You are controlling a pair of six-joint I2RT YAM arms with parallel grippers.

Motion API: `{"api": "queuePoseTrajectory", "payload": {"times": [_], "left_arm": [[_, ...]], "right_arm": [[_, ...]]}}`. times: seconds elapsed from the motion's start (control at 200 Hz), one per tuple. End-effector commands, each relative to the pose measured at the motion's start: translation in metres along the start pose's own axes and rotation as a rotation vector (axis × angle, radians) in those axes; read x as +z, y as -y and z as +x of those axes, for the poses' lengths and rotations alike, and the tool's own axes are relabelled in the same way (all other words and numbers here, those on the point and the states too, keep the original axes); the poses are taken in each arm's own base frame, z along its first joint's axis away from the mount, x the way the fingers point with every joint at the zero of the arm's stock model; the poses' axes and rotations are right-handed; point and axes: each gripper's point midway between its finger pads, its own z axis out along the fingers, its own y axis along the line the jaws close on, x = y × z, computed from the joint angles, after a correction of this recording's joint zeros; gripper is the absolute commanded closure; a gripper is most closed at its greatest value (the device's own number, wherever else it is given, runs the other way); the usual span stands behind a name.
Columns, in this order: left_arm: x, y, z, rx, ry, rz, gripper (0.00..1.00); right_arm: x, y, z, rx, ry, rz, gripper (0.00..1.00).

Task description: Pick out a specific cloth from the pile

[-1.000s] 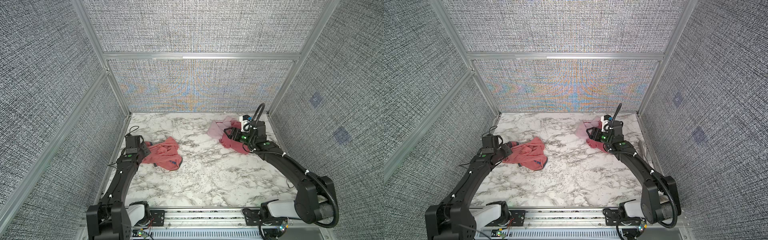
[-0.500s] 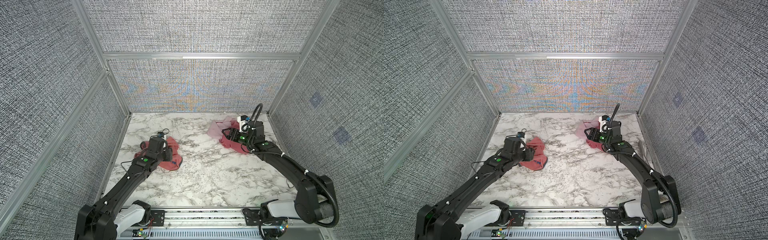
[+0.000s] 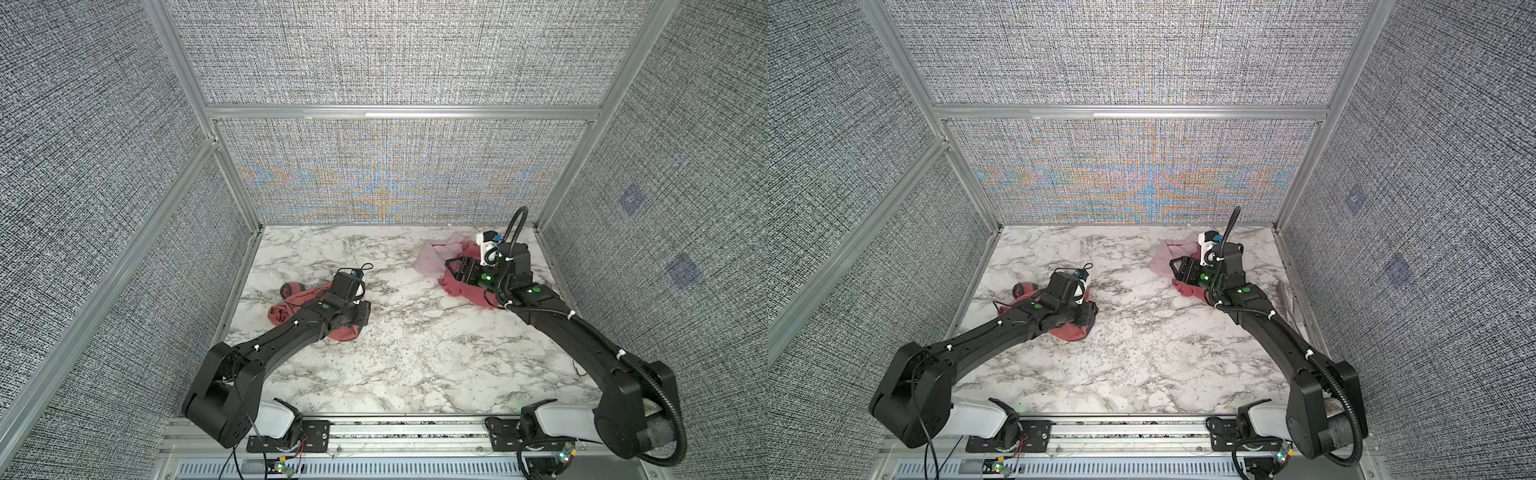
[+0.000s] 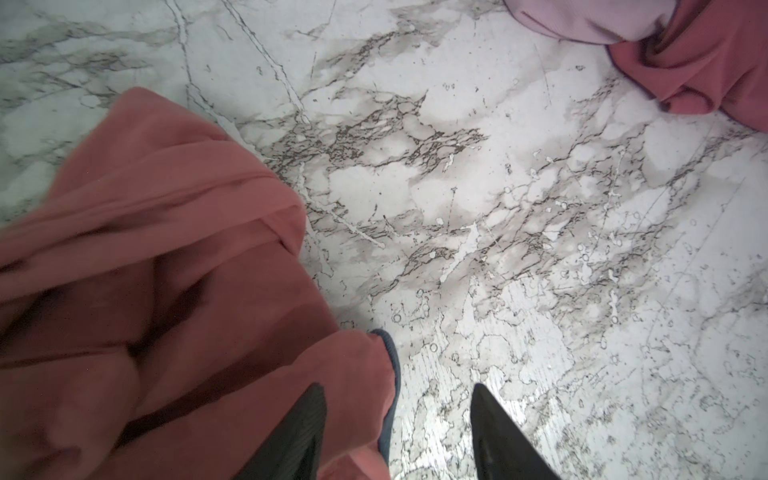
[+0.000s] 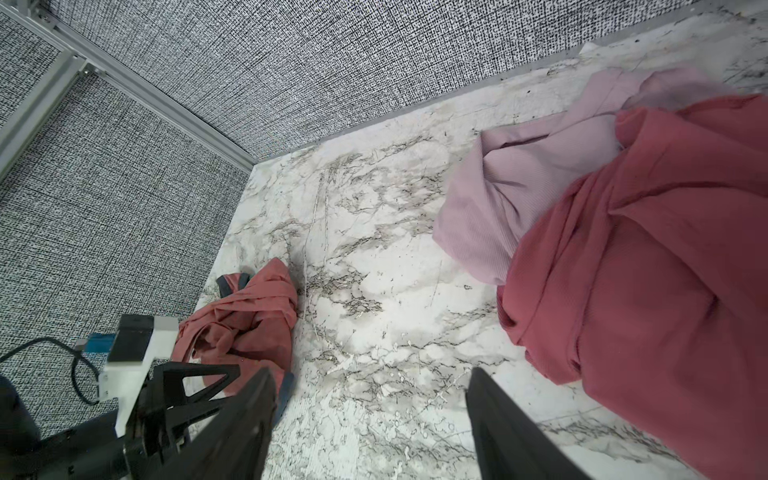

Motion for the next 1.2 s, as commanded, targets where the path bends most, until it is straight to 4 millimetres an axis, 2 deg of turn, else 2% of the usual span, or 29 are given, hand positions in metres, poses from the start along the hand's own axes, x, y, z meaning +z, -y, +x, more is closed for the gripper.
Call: {"api": "queuePoseTrajectory", "payload": {"times": [0.0, 0.395, 0.93, 1.101, 1.126, 1.196], "left_arm": [[0.009, 0.005, 0.005, 0.019, -0.029, 0.023, 0.43], [0.030, 0.004, 0.019, 0.007, -0.101, 0.019, 0.45], [0.024, -0.022, 0.042, 0.043, -0.178, -0.154, 0.47], [0.030, -0.023, 0.045, 0.040, -0.182, -0.159, 0.62], [0.031, -0.023, 0.045, 0.040, -0.181, -0.157, 0.68], [0.033, -0.020, 0.043, 0.038, -0.177, -0.149, 0.94]], "right_arm": [[0.001, 0.002, 0.000, -0.006, -0.002, 0.009, 0.26], [0.005, 0.001, 0.002, -0.006, -0.005, -0.004, 0.26], [0.011, 0.002, 0.004, 0.015, -0.010, -0.021, 0.26], [0.009, 0.002, 0.004, 0.015, -0.007, -0.020, 0.26], [0.008, 0.001, 0.004, 0.013, -0.005, -0.020, 0.26], [0.007, 0.001, 0.004, 0.013, -0.003, -0.018, 0.26]]}}
